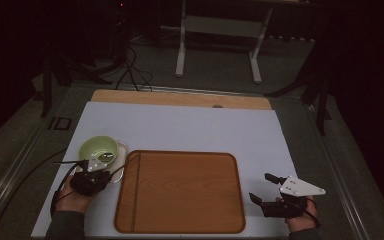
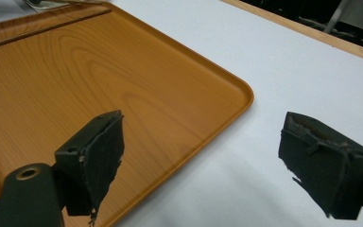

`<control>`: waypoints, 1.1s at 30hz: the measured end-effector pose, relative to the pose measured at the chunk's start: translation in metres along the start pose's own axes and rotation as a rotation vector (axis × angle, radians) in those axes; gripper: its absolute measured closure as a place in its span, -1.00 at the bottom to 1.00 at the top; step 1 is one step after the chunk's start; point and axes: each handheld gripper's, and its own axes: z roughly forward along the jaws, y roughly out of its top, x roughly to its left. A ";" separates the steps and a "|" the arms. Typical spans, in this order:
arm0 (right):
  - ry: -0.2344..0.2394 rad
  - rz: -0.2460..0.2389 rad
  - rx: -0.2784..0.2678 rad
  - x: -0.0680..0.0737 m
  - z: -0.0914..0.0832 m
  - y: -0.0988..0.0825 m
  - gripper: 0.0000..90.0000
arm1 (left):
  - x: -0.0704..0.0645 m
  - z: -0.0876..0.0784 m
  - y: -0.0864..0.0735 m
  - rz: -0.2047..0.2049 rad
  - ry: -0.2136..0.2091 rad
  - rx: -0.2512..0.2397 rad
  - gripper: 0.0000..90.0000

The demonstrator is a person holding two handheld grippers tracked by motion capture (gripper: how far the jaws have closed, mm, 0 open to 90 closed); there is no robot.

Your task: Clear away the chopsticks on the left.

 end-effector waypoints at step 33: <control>-0.002 0.004 -0.004 -0.001 -0.001 0.000 -0.67 | -0.005 -0.007 0.009 -0.089 -0.042 0.000 0.90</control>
